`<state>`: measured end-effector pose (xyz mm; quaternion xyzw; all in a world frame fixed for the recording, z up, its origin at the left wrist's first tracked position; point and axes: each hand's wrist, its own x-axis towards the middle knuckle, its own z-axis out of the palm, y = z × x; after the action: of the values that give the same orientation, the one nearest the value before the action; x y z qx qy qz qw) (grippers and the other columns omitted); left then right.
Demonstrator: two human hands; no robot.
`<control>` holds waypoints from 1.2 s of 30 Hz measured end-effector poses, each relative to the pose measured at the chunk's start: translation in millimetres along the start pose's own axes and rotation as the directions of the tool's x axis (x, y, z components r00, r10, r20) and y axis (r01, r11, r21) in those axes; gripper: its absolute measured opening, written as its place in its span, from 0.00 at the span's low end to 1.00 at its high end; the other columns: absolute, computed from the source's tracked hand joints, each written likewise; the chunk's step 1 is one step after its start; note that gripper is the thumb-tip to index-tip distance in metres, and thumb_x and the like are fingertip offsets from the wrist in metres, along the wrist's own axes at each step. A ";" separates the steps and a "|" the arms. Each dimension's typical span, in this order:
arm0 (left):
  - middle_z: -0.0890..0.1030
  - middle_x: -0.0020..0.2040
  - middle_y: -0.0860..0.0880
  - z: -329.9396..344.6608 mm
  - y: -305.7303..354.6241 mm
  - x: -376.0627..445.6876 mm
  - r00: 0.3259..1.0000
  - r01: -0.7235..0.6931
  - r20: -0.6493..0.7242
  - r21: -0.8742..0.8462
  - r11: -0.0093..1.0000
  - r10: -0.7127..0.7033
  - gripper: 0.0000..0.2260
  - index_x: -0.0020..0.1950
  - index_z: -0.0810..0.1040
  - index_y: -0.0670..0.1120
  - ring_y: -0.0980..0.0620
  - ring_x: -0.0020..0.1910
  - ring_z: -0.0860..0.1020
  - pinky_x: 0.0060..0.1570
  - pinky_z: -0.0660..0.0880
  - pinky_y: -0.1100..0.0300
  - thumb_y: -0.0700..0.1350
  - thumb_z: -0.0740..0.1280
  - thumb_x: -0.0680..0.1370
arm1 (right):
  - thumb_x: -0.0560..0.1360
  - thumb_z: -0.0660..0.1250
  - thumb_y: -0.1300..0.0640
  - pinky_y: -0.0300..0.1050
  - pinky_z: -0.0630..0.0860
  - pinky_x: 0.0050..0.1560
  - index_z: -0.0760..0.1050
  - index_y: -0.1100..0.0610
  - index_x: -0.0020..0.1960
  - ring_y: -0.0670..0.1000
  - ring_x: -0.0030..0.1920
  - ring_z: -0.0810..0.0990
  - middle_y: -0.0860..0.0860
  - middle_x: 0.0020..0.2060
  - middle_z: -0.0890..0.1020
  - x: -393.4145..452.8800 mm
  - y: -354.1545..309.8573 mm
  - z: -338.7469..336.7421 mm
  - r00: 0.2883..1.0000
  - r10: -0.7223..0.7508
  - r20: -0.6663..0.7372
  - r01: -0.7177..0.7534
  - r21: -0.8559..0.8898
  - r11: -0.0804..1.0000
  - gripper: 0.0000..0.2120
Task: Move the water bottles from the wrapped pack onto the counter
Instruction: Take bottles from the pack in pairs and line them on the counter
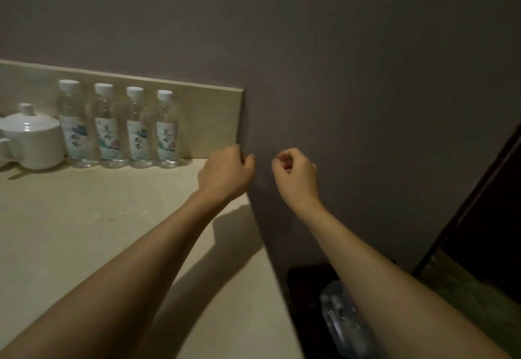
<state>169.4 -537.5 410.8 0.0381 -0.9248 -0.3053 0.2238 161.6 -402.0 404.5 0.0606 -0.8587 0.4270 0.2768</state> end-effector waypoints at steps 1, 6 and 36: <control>0.82 0.50 0.42 10.3 17.0 -6.7 1.000 0.002 0.005 -0.016 1.000 -0.002 0.16 0.50 0.78 0.46 0.39 0.51 0.79 0.45 0.73 0.52 0.57 0.59 0.79 | 0.75 0.66 0.56 0.49 0.77 0.50 0.79 0.58 0.51 0.55 0.45 0.81 0.53 0.41 0.83 -0.8 14.5 -19.9 1.000 -0.001 -0.012 0.001 -0.015 1.000 0.07; 0.81 0.49 0.45 67.9 100.3 -43.0 0.996 -0.068 0.052 -0.068 0.995 0.072 0.15 0.47 0.75 0.48 0.42 0.48 0.78 0.44 0.72 0.52 0.59 0.59 0.78 | 0.75 0.66 0.57 0.46 0.76 0.46 0.78 0.57 0.49 0.51 0.41 0.80 0.48 0.37 0.79 -7.9 84.5 -104.4 0.997 0.015 -0.079 -0.018 -0.040 0.999 0.05; 0.83 0.45 0.40 544.7 218.9 -97.4 0.606 0.117 0.788 0.048 0.992 -0.109 0.17 0.39 0.74 0.42 0.47 0.39 0.79 0.38 0.71 0.57 0.49 0.56 0.83 | 0.77 0.66 0.56 0.49 0.79 0.42 0.75 0.60 0.39 0.53 0.37 0.79 0.56 0.36 0.78 0.4 549.4 -217.9 0.499 0.773 0.392 -0.735 -0.280 0.617 0.10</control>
<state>33.2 -41.6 111.4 -0.0427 -0.9233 -0.3085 -0.2248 66.5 110.2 125.3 -0.2273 -0.8535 0.4424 -0.1557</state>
